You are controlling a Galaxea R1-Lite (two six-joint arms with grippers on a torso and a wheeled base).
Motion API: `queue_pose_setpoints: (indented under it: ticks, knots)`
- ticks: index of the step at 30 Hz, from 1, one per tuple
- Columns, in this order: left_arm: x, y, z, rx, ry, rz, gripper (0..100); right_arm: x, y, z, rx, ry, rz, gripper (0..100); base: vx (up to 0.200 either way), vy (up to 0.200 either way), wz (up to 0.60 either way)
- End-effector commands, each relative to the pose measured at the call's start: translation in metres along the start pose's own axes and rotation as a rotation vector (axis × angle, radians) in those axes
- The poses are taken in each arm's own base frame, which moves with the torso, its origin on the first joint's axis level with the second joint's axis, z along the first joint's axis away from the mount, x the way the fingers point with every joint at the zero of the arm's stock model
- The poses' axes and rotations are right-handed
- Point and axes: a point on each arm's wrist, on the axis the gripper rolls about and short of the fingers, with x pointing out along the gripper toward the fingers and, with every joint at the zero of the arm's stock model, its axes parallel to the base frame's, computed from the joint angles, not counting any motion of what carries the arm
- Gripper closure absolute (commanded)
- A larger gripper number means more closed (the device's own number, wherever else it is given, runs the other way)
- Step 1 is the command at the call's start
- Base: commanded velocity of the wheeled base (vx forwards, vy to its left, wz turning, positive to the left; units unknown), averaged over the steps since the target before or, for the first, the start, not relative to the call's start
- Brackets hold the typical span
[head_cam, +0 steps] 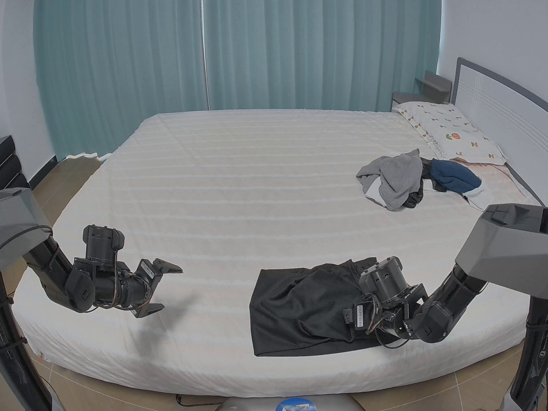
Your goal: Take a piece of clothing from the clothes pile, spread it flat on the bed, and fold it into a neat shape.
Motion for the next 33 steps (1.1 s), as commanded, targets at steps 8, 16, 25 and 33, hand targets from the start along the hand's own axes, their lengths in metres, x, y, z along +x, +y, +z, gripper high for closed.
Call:
queue_pose_setpoints:
  ticks: [8,16,25,33]
  knots:
    - [0.002,0.001,-0.001,0.0,0.003,0.004,0,-0.03,-0.053,-0.017,0.089,0.038,-0.044,0,0.0,0.0,0.0]
    - [0.002,0.0,-0.001,-0.001,0.002,0.005,0,-0.033,-0.083,-0.032,0.153,0.038,-0.062,0,0.0,0.0,0.0]
    - [0.002,0.0,-0.002,0.002,0.005,0.006,0,-0.043,-0.102,-0.001,0.276,-0.119,0.021,0,0.0,0.0,0.0]
    - [0.002,0.0,-0.002,0.003,0.005,0.008,0,-0.028,-0.067,0.04,0.401,-0.197,0.214,0,0.0,0.0,0.0]
